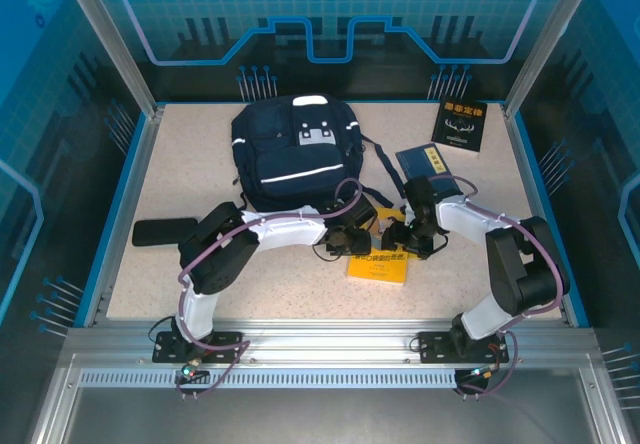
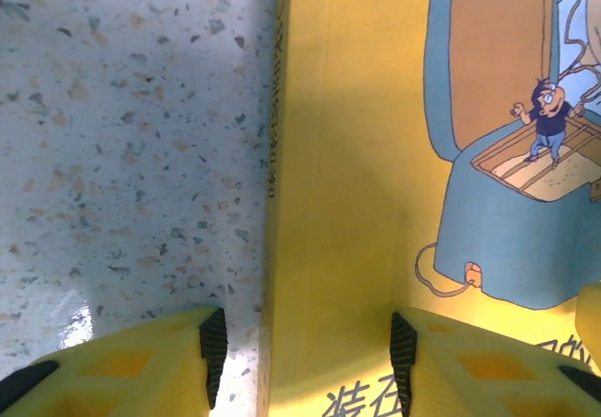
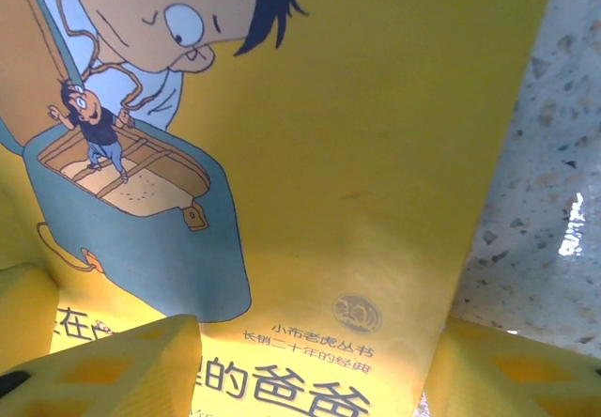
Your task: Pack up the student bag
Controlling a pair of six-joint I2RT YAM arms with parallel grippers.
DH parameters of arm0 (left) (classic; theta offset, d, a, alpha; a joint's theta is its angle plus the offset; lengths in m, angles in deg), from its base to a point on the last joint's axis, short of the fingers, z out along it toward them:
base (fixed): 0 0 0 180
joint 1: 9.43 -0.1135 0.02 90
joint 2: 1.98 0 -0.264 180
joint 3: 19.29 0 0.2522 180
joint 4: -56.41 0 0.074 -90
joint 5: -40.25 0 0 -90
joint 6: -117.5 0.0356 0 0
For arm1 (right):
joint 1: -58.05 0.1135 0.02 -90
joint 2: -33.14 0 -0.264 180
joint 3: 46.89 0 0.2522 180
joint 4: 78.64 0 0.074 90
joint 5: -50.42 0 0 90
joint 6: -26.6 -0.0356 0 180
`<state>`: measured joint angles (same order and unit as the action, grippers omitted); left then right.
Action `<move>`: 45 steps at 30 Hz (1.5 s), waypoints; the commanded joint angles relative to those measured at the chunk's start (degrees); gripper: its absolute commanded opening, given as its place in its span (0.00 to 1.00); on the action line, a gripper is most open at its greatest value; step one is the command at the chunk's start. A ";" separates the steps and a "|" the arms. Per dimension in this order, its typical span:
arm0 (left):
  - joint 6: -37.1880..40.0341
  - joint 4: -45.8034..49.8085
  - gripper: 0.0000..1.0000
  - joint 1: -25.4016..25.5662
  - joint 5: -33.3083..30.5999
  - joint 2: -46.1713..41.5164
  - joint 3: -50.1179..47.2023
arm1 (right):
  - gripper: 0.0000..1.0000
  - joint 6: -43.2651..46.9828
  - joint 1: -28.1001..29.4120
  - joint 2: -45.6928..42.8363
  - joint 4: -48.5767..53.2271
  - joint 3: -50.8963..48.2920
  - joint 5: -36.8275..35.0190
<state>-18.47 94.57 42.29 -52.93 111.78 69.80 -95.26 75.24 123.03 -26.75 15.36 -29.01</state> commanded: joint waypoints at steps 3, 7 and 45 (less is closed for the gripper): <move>3.37 6.91 0.45 1.75 -3.20 4.61 3.31 | 0.50 2.38 -1.01 -0.69 1.12 1.59 7.88; 3.79 8.37 0.40 2.24 -4.27 5.55 3.53 | 0.45 3.03 -2.33 -3.12 1.10 1.58 15.22; 8.46 7.69 0.97 -3.92 -6.96 -24.57 -1.62 | 0.00 -2.44 -7.16 -33.45 -6.75 -2.70 16.95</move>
<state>-11.31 102.46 40.48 -61.39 89.88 70.57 -97.56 69.04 92.43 -28.23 12.72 -16.46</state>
